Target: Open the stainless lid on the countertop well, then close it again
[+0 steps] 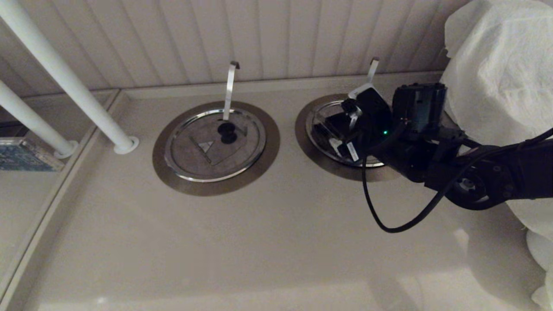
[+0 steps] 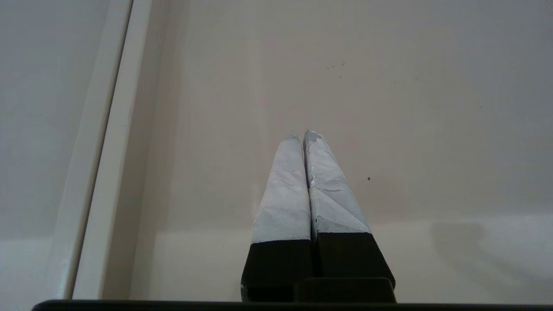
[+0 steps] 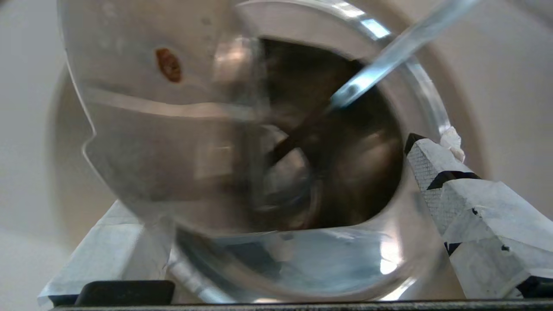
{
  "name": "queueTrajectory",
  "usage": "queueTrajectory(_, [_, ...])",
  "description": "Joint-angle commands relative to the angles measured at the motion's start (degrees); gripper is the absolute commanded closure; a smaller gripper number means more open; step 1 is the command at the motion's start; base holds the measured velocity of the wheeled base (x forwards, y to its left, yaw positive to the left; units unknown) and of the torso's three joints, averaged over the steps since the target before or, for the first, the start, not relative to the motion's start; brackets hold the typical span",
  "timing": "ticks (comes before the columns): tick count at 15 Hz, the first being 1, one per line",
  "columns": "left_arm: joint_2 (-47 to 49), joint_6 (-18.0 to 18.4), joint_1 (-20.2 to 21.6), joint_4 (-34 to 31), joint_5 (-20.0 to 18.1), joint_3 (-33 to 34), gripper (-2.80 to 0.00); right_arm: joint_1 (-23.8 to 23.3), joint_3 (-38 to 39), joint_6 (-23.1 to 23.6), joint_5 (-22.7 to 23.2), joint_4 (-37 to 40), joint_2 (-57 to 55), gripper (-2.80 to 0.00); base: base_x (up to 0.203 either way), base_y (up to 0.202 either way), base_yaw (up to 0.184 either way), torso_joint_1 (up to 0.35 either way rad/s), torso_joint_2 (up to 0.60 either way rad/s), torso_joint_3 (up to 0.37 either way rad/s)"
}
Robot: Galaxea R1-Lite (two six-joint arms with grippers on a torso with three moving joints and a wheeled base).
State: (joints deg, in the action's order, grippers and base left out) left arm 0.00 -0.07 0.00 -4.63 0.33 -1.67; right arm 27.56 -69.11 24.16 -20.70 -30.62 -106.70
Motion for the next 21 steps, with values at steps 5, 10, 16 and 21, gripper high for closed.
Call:
queueTrajectory(5, [0.00,-0.01,0.00,-0.03,0.03,0.00,0.00,-6.83,-4.49,0.35,0.11,-0.09,2.34,-2.80,0.000,0.000,0.000,0.000,0.00,0.000])
queueTrajectory(10, [0.00,-0.01,0.00,-0.03,0.03,0.00,0.00,-8.79,-6.39,-3.09,1.17,0.47,6.67,-2.80,0.000,0.000,0.000,0.000,0.00,0.000])
queueTrajectory(16, [0.00,-0.01,0.00,-0.03,0.03,0.00,0.00,-7.11,-6.47,-6.88,2.68,3.03,8.33,-2.80,0.000,0.000,0.000,0.000,0.00,0.000])
queueTrajectory(21, [0.00,-0.01,0.00,-0.03,0.03,0.00,0.00,-5.97,-6.93,-10.59,4.76,12.93,12.93,0.00,0.000,0.000,0.000,0.000,0.00,0.000])
